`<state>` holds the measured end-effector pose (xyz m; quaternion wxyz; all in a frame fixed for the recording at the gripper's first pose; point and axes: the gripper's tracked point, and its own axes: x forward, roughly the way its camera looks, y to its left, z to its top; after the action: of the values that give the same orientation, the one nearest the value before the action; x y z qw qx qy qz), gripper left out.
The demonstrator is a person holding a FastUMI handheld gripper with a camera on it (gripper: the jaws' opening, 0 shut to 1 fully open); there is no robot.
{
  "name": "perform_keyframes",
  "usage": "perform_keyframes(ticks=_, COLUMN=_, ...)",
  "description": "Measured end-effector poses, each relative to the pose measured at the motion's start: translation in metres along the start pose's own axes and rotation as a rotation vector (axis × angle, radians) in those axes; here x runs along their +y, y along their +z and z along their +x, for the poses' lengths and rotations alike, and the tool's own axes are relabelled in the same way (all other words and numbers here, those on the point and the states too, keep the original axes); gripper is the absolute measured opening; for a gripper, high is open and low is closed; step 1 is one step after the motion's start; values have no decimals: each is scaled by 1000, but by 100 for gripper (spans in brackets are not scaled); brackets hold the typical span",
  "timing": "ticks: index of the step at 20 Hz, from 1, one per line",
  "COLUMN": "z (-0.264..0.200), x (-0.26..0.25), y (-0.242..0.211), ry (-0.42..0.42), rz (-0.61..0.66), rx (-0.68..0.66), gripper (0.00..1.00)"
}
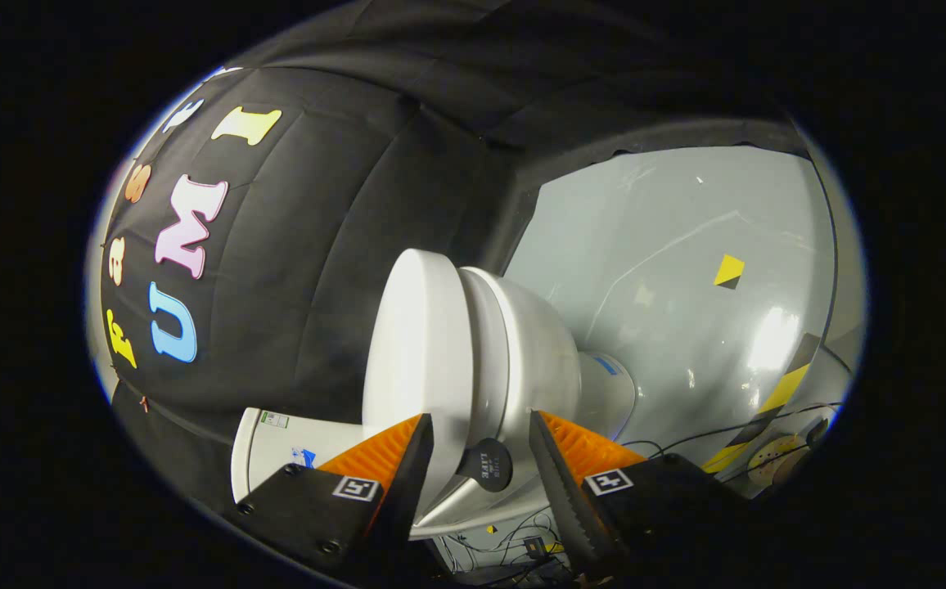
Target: Open the toilet lid.
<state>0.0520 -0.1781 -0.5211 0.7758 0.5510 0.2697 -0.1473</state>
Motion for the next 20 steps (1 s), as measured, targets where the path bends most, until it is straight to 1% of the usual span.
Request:
perform_keyframes(ticks=1, z=2, x=0, y=-4, ry=8, rz=15, rx=17, gripper=68)
perform_keyframes(ticks=3, z=8, x=-3, y=-16, ry=9, rz=39, rx=48, gripper=66)
perform_keyframes(ticks=6, z=12, x=-8, y=-20, ry=14, rz=88, rx=52, gripper=46)
perform_keyframes(ticks=8, z=10, x=-3, y=-22, ry=23, rz=107, rx=52, gripper=44)
perform_keyframes(ticks=9, z=11, x=-2, y=-22, ry=33, rz=108, rx=55, gripper=25)
perform_keyframes(ticks=11, z=15, x=1, y=-25, ry=52, rz=121, rx=67, gripper=23)
perform_keyframes(ticks=12, z=-19, x=1, y=-11, ry=55, rz=146, rx=54, gripper=23)
perform_keyframes(ticks=13, z=11, x=2, y=-20, ry=54, rz=138, rx=60, gripper=11)
perform_keyframes(ticks=15, z=8, x=3, y=-22, ry=51, rz=119, rx=59, gripper=11)
perform_keyframes(ticks=16, z=7, x=7, y=-24, ry=44, rz=85, rx=64, gripper=11)
perform_keyframes(ticks=17, z=7, x=15, y=-26, ry=35, rz=17, rx=67, gripper=11)
perform_keyframes(ticks=18, z=4, x=14, y=-29, ry=6, rz=-64, rx=76, gripper=11)
perform_keyframes(ticks=19, z=1, x=20, y=-29, ry=-1, rz=-124, rx=72, gripper=8)
perform_keyframes(ticks=20, z=-4, x=33, y=-23, ry=6, rz=-158, rx=61, gripper=9)
